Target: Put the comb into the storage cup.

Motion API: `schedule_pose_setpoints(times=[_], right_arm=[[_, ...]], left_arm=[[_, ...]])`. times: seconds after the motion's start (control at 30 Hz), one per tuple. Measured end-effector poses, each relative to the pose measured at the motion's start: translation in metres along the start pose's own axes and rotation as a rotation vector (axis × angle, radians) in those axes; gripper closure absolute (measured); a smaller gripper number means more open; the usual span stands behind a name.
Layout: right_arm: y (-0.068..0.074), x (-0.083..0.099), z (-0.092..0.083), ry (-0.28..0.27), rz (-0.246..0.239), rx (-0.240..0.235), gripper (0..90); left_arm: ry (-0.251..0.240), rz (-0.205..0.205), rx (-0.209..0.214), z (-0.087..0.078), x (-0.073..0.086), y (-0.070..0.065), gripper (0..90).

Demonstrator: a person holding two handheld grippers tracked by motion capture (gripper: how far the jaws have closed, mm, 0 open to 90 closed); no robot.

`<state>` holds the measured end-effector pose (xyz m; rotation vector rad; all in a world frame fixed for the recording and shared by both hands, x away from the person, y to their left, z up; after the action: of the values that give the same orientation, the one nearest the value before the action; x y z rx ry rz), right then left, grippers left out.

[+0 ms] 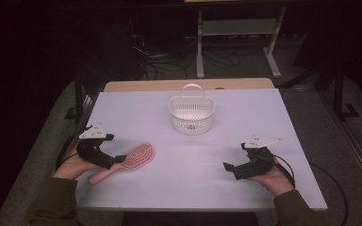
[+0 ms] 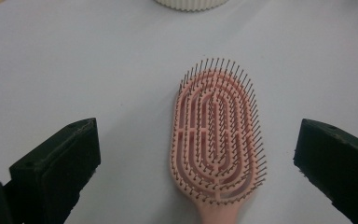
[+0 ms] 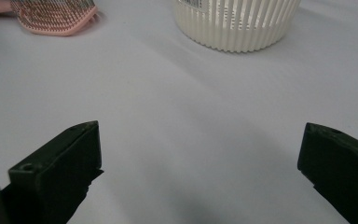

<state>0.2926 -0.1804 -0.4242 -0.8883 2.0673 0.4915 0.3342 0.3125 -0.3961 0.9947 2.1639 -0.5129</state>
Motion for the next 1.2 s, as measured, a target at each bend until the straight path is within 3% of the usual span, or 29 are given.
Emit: schedule_pose_setpoints(times=[1.2], right_arm=[[0.0, 0.0, 0.0, 0.001, 0.001, -0.003, 0.0]], left_arm=[[0.155, 0.024, -0.018, 0.008, 0.02, -0.002, 0.4]])
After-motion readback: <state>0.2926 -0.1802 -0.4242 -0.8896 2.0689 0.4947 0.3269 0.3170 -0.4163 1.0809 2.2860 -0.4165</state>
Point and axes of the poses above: each handheld gripper's, and its own axes: z roughly forward along the jaws, x roughly out of its underside, y roughly to its left, the point moved 1 cm from there along z, roughly forward along the jaws, and after that the axes turned 5 degrees about -z, right-handed, at the moved point
